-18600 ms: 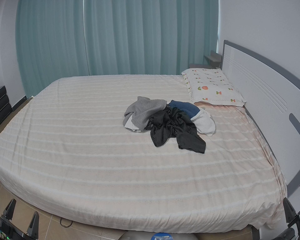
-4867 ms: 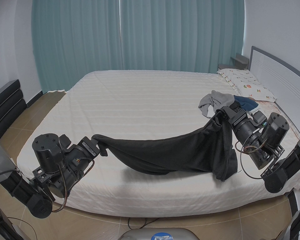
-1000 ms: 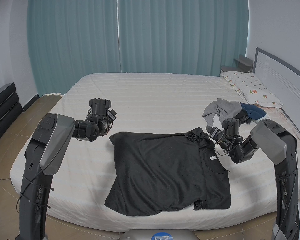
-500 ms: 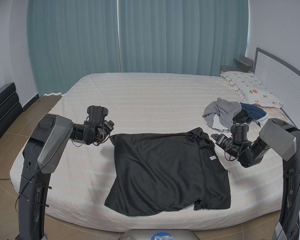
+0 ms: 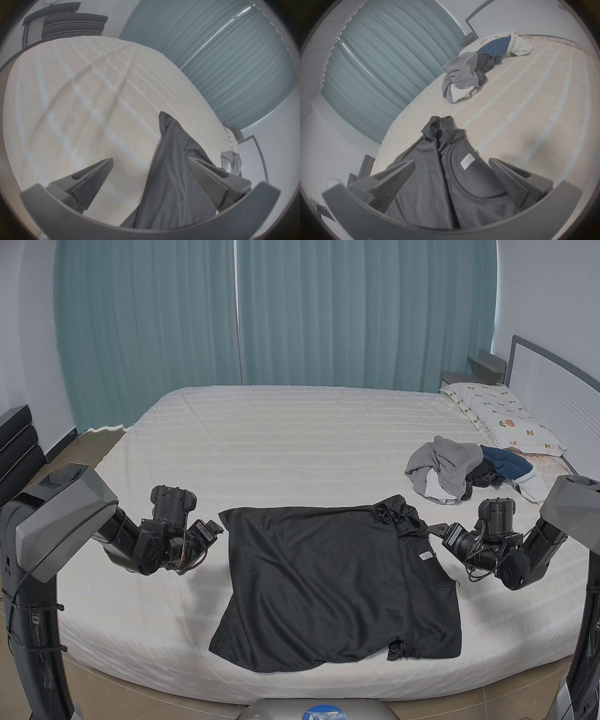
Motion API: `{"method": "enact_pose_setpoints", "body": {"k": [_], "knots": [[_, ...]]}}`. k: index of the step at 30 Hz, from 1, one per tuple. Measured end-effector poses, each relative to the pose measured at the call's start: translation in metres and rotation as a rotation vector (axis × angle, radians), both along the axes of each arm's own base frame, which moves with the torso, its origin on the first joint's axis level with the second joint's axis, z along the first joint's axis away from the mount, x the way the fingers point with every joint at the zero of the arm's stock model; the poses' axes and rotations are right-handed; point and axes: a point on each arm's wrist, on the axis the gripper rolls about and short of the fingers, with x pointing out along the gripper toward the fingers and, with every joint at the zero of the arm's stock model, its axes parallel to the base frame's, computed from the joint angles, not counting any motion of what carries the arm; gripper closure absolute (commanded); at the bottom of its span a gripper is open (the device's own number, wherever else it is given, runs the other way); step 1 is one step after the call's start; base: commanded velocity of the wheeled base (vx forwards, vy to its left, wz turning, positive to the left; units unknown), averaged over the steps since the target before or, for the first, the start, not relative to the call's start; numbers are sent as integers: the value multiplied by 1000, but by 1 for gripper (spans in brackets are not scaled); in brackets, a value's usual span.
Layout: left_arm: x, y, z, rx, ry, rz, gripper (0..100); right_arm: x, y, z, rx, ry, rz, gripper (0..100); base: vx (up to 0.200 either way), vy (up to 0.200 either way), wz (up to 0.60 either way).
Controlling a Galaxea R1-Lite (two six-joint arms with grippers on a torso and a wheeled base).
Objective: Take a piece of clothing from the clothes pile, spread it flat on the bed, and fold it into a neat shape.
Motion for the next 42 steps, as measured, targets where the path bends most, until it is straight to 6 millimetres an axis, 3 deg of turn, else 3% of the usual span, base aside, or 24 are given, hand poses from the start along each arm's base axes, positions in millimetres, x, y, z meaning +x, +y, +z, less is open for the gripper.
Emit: {"method": "enact_pose_setpoints", "body": {"k": [9, 15, 22, 31, 42], "knots": [[-69, 3, -5, -48, -78, -46, 0, -46, -5, 0, 134, 53, 5, 0, 0, 0, 0], [-96, -13, -3, -141, -88, -61, 0, -62, -5, -3, 241, 73, 20, 0, -167, 0, 0], [-113, -15, -8, -142, -44, -77, 0, -67, -9, -8, 256, 99, 9, 0, -200, 0, 0], [-127, -21, -26, -102, 31, -104, 0, -69, -12, -13, 260, 121, 8, 0, 0, 0, 0], [-122, -30, -38, -88, 52, -120, 0, -70, -10, -14, 256, 125, 14, 0, 0, 0, 0]]}}
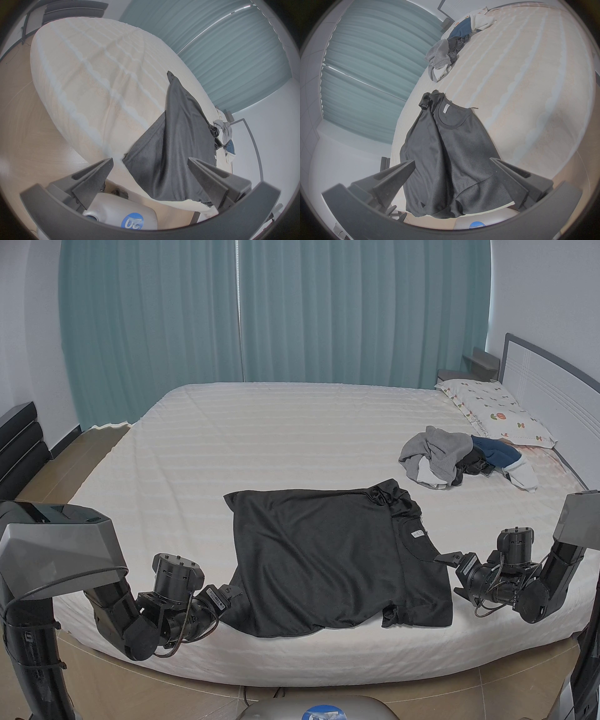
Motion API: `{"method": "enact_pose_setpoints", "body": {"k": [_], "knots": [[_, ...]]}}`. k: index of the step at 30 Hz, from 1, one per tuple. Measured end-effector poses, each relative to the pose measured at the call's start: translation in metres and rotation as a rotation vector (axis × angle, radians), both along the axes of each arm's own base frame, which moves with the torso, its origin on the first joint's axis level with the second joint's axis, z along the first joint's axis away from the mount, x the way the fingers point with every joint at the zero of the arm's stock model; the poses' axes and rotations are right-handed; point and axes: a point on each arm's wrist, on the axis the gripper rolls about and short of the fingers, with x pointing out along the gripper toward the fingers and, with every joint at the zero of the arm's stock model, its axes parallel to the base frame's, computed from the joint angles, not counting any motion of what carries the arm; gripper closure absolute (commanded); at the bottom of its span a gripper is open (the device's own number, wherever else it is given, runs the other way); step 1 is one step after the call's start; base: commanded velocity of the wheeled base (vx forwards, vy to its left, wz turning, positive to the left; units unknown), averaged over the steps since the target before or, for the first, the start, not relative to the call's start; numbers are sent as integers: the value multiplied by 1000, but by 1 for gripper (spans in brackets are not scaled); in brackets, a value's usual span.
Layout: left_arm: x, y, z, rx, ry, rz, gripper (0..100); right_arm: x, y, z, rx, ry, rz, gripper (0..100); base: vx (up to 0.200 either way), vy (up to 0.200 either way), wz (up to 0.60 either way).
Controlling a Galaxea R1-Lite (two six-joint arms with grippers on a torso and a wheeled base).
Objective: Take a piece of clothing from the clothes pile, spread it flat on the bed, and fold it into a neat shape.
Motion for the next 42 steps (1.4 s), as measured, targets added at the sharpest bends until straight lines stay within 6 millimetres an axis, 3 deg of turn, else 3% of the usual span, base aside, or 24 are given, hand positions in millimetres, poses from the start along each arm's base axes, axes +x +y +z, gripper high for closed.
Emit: {"method": "enact_pose_setpoints", "body": {"k": [14, 15, 25, 31, 42], "knots": [[19, -7, -16, 78, -29, 41, 0, 0, 1, 0, -6, -3, 2, 0, 0, 0, 0], [20, -8, -17, 78, -28, 41, 100, 0, 2, 0, -7, -2, 3, 0, 0, 0, 0], [18, -7, -23, 89, -9, 41, 100, -1, 3, -1, -13, 2, 4, 0, 0, 0, 0], [5, -1, -24, 106, 27, 41, 100, -4, 2, -1, -27, 10, 11, 0, 0, 0, 0], [-13, 13, 1, 308, -20, 19, 100, -5, 1, -5, -83, 16, 4, 0, 0, 0, 0]]}}
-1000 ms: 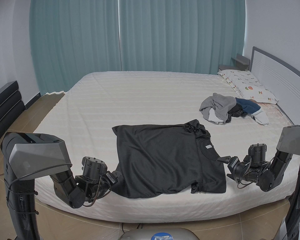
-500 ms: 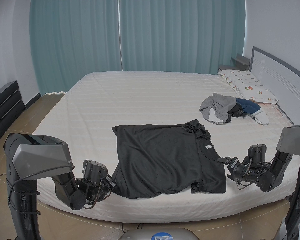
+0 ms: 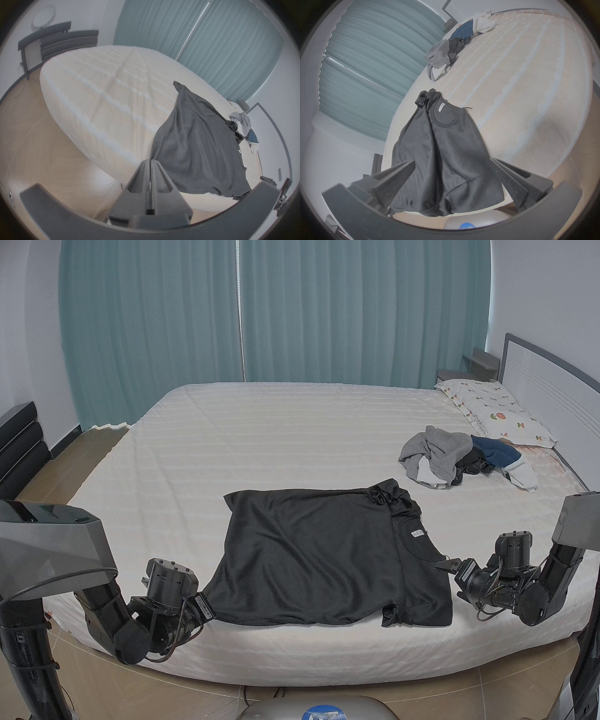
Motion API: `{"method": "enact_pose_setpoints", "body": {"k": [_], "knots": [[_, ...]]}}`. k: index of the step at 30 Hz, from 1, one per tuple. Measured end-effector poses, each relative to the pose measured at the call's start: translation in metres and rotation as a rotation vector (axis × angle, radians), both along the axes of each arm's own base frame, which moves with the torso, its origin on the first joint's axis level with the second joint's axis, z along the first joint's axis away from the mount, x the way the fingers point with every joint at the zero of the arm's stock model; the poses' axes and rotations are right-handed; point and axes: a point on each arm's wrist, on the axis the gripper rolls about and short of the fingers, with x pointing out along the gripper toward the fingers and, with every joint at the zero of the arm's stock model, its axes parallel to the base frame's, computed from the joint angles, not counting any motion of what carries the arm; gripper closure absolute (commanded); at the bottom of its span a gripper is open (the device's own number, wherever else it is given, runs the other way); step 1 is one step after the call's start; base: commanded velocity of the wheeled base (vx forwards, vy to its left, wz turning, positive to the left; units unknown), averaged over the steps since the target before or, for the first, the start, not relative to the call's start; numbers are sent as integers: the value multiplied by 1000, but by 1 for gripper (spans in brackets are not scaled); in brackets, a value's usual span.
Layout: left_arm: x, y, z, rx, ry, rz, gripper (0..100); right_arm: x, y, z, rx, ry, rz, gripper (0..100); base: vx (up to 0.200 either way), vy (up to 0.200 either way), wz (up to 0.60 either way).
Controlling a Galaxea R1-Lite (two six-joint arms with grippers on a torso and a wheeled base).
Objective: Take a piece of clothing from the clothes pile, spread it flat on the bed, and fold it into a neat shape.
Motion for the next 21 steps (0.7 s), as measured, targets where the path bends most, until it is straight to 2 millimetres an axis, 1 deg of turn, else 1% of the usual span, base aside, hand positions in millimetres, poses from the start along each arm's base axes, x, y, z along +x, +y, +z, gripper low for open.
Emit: {"method": "enact_pose_setpoints", "body": {"k": [5, 8, 14, 15, 21], "knots": [[2, 15, 9, 48, -27, 42, 100, 2, -1, -8, -76, 6, -20, 0, 0, 0, 0], [5, 24, 15, 60, -46, 64, 100, 7, -1, -15, -111, 13, -33, 0, 0, 0, 0], [6, 31, 22, 61, -66, 87, 100, 20, 2, -27, -125, 15, -34, 0, 0, 0, 0], [6, 31, 22, 60, -69, 89, 100, 23, 3, -28, -125, 14, -33, 100, 0, 0, 0], [9, 32, 24, 54, -81, 96, 100, 32, 4, -36, -129, 38, -31, 100, 0, 0, 0]]}}
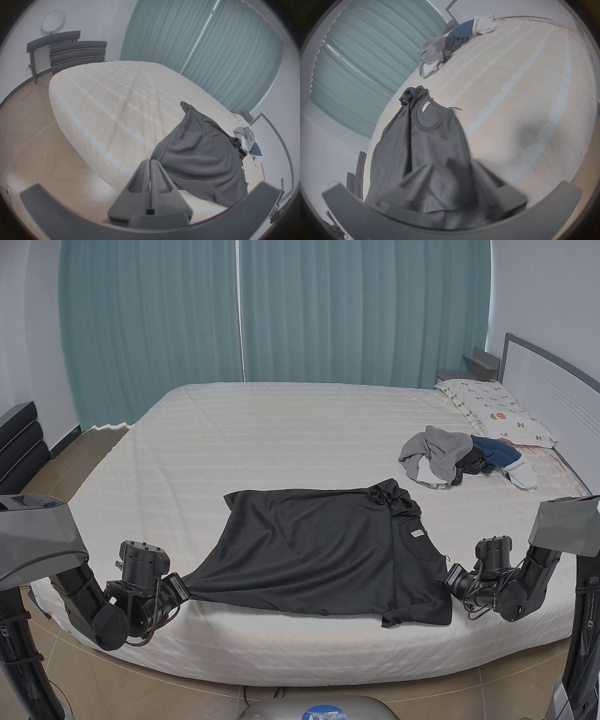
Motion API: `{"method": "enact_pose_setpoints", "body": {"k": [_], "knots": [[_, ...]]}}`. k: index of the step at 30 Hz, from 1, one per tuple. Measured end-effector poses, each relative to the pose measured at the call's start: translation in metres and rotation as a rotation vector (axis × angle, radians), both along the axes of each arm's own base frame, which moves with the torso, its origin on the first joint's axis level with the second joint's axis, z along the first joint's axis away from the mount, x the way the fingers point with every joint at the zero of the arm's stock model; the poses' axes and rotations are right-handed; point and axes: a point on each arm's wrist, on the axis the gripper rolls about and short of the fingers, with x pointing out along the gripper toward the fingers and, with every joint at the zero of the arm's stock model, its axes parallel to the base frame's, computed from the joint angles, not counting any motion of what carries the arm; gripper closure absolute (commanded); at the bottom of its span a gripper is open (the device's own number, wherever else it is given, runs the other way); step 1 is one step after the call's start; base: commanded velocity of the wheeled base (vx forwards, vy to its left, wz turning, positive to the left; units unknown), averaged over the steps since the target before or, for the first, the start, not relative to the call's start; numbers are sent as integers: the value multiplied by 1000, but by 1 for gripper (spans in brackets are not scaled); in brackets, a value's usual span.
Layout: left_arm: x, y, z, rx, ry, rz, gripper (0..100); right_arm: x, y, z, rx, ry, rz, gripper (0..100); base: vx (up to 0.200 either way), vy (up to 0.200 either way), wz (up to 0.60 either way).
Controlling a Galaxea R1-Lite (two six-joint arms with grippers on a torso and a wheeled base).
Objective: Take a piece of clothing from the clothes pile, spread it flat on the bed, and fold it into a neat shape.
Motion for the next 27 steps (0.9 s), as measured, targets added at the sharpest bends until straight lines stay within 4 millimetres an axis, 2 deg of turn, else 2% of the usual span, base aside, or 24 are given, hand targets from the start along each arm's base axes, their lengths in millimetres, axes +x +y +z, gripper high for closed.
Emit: {"method": "enact_pose_setpoints", "body": {"k": [12, 18, 27], "knots": [[8, 2, 4, -27, -47, 31, 100, 55, 1, 18, 10, -93, -14, 100, 0, 0, 0], [14, 3, 0, -34, -70, 42, 100, 80, 5, 26, 12, -105, -11, 100, 0, 0, 0], [16, 4, -8, -31, -57, 45, 100, 117, 11, 22, -6, -158, -42, 100, 0, 0, 0]]}}
